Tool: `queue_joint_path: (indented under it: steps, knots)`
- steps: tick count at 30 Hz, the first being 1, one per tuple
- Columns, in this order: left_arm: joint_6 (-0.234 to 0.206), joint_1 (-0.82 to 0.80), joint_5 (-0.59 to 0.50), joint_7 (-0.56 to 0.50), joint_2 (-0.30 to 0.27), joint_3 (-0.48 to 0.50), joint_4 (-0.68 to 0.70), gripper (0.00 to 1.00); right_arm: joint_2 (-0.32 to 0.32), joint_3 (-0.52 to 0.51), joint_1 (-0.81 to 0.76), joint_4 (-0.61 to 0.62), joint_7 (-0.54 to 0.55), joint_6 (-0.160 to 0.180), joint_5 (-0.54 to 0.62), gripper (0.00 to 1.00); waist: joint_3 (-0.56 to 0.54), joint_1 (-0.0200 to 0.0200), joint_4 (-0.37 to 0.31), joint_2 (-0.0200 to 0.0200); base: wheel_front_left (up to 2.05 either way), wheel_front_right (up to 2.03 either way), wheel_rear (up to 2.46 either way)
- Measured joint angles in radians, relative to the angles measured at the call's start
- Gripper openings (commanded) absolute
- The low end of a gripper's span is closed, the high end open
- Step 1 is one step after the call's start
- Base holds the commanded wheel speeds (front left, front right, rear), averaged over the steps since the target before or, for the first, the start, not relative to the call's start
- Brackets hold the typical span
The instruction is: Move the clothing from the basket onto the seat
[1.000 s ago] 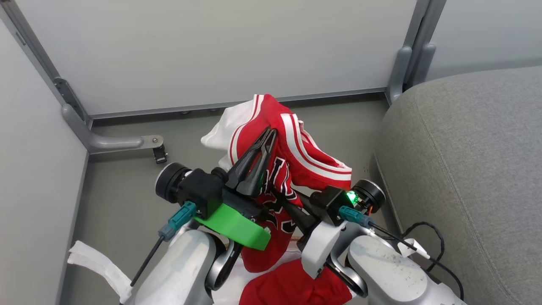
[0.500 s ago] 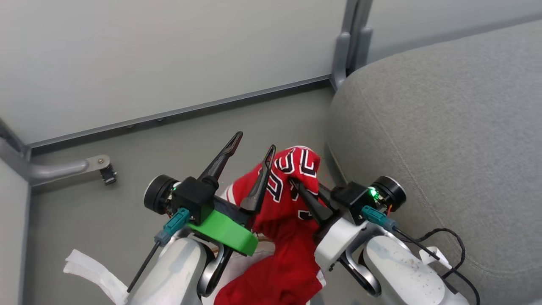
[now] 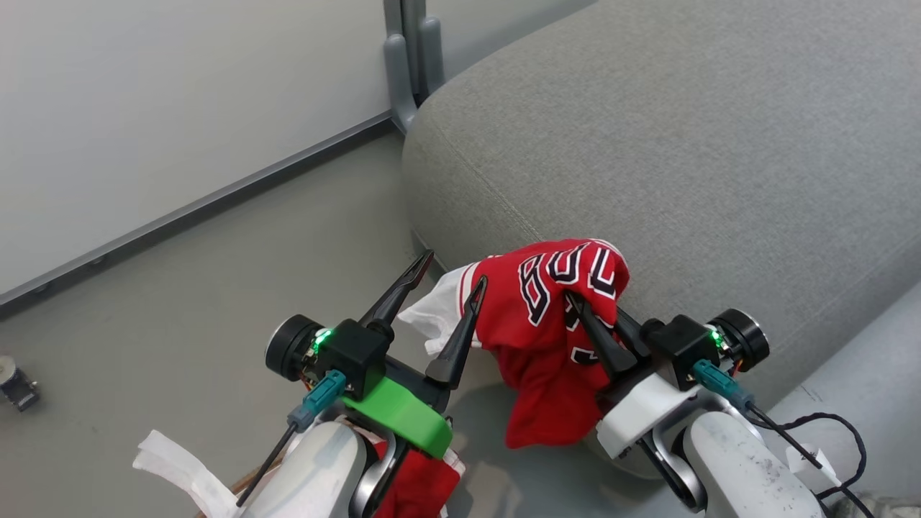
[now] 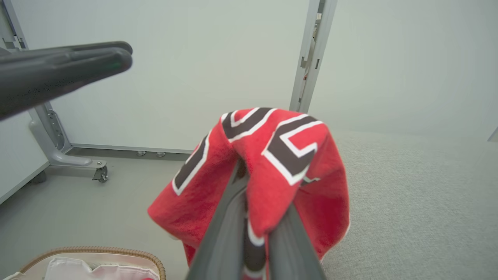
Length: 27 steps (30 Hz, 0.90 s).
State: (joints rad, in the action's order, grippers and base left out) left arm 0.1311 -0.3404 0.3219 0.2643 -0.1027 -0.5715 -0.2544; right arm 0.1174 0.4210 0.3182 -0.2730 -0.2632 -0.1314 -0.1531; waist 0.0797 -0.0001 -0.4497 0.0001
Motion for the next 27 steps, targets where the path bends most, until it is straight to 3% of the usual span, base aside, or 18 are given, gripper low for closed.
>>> queue_joint_path:
  steps: [6,12,22,27]
  knots:
    - [0.000,0.001,0.004,0.000,-0.004,-0.012,-0.008,1.00,0.029,-0.056,-0.010,0.020,0.000,0.000,0.024,0.00,0.036,0.0000,-0.054,0.0000,0.00,0.00,0.00]
    - [0.000,0.023,0.004,0.000,-0.039,-0.016,-0.006,1.00,0.095,-0.103,0.150,-0.008,0.000,0.000,0.070,0.00,0.086,0.0000,-0.060,0.0000,0.00,0.00,0.00]
    - [0.000,-0.019,0.021,0.000,-0.158,-0.011,0.043,1.00,0.207,-0.271,0.480,-0.116,0.004,0.000,0.209,0.00,0.220,0.0002,0.010,0.0000,0.00,0.00,0.00]
    - [0.000,-0.057,0.037,0.000,-0.203,-0.024,0.077,1.00,0.258,-0.409,0.616,-0.184,0.057,0.000,0.247,0.00,0.309,0.0003,0.051,0.0000,0.00,0.00,0.00]
